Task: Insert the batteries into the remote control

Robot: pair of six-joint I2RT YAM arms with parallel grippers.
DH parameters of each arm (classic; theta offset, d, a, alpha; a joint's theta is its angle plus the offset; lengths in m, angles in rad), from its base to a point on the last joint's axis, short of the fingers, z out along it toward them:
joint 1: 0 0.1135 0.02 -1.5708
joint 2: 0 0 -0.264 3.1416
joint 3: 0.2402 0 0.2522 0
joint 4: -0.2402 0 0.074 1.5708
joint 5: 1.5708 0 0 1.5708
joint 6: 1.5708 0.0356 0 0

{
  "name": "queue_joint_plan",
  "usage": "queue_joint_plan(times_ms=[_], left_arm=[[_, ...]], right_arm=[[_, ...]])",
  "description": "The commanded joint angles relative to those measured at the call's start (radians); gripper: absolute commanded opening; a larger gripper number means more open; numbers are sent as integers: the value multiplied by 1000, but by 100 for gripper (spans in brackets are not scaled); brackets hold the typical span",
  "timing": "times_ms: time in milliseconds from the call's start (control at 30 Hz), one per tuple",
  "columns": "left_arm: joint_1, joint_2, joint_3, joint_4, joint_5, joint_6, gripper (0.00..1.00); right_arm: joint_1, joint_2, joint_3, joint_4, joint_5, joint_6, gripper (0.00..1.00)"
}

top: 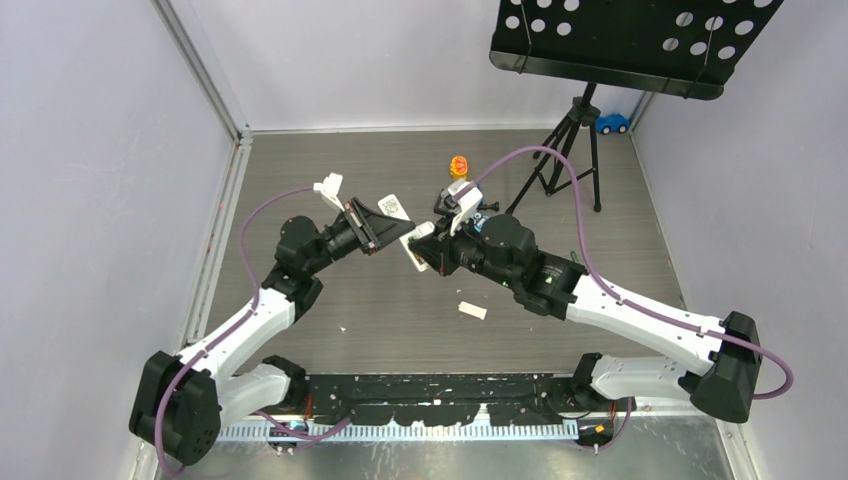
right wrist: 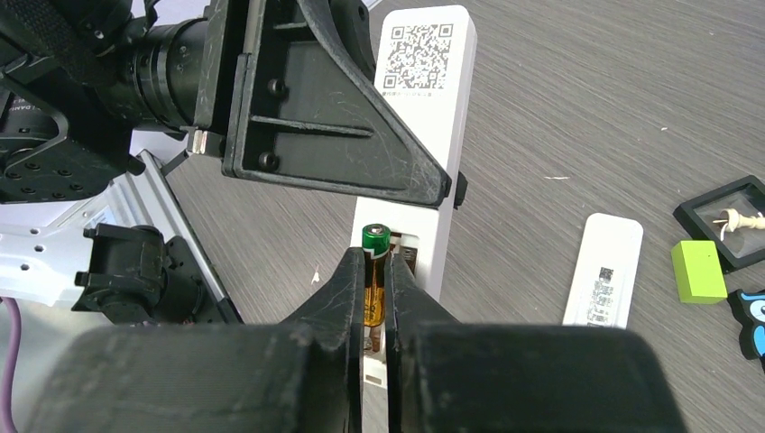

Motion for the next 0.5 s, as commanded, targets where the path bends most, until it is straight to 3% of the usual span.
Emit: queue_joint_plan(times_ms=[0,467], left_arm=[[2,-7,31,78,10,-17,0],[2,-13,33,75,16,-21,0]], right_arm=[[9,-38,-13,-4,2,-21,11],[9,-64,-21,19,22,7,29]])
